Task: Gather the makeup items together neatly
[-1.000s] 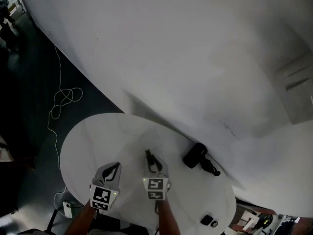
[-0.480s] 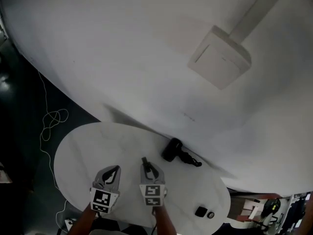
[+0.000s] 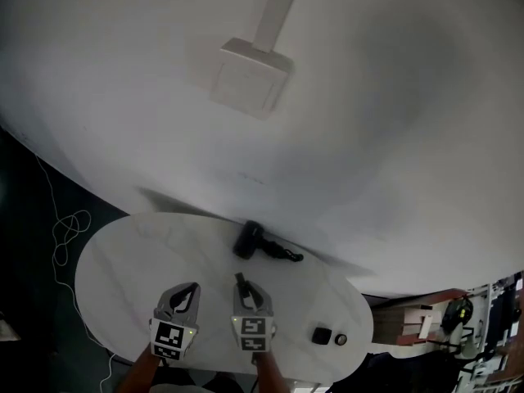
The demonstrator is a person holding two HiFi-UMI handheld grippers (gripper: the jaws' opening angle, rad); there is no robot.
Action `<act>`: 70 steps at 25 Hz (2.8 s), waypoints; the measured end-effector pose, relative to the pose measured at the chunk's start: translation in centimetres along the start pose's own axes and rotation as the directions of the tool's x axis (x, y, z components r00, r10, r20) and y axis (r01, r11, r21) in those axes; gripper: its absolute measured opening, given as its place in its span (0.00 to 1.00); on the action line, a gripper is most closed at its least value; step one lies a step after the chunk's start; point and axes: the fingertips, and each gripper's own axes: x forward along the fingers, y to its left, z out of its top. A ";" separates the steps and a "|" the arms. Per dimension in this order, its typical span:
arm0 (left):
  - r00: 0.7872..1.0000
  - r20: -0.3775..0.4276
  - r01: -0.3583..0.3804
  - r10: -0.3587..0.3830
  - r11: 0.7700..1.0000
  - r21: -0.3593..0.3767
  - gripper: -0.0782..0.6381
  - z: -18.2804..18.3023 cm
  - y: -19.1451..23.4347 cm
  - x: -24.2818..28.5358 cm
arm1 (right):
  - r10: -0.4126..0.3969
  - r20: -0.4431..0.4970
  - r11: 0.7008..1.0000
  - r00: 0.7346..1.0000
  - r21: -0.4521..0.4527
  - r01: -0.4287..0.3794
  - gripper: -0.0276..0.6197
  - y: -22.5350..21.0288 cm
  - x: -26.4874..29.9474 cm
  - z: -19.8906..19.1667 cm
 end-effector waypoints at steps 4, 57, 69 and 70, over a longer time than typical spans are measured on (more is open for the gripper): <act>0.997 0.004 0.071 -0.071 0.997 0.033 0.12 0.6 -3.2 0.8 | -0.069 0.002 0.997 0.998 0.040 0.069 0.20 -2.6 -2.5 -1.4; 0.870 -0.234 0.475 -0.434 0.866 0.157 0.12 -9.7 -22.9 6.0 | -0.416 -0.259 0.765 0.872 0.418 0.490 0.20 -15.2 -13.5 -26.0; 0.880 -0.220 0.460 -0.421 0.871 0.175 0.12 -9.4 -22.2 4.8 | -0.416 -0.228 0.759 0.880 0.445 0.475 0.38 -15.2 -13.7 -25.8; 0.881 -0.217 0.459 -0.421 0.871 0.176 0.12 -9.2 -22.2 4.6 | -0.417 -0.226 0.761 0.880 0.441 0.475 0.38 -15.2 -13.8 -25.7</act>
